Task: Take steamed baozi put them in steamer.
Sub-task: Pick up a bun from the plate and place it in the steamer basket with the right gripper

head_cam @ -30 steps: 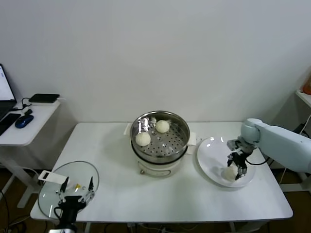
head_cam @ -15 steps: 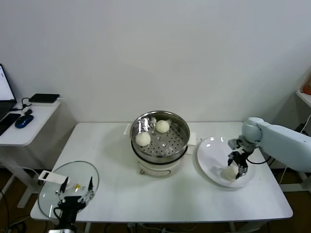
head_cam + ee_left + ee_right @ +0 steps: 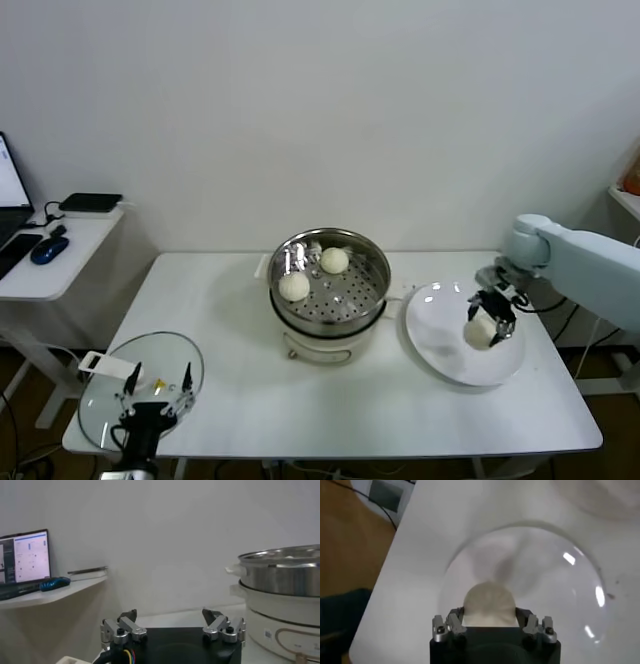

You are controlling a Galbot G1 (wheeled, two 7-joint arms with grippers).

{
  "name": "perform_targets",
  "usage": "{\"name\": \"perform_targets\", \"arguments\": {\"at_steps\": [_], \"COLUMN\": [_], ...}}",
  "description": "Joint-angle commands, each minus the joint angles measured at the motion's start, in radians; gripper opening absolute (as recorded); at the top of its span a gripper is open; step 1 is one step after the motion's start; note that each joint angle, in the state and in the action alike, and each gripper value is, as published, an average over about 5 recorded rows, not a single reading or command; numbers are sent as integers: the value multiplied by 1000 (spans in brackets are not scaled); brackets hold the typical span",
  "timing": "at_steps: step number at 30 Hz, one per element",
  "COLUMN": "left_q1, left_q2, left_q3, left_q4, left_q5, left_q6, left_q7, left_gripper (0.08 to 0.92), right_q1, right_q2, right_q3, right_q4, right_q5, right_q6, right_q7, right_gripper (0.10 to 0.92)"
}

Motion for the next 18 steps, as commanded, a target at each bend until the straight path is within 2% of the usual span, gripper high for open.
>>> {"name": "perform_targets", "arguments": {"at_steps": [1,9,18], "left_q1": [4,4,7], "left_q2": [1,-3,-6], "left_q3": [3,8,6], "left_q4": [-3,-8,-24], "left_q5": [16,32,29], "left_q6": [3,6,15], "left_q7": [1,1,4], "left_gripper": [823,823,823], "right_q1": [257,327,256], "right_q2": [-5,80,221], "right_q3": [-30,43,170], "right_q4": [229,315,310], "right_q5": [-127,-239,-403], "right_q6": [199,332,426], "right_q7": [-12,-3,13], "right_gripper": [687,695,696]}}
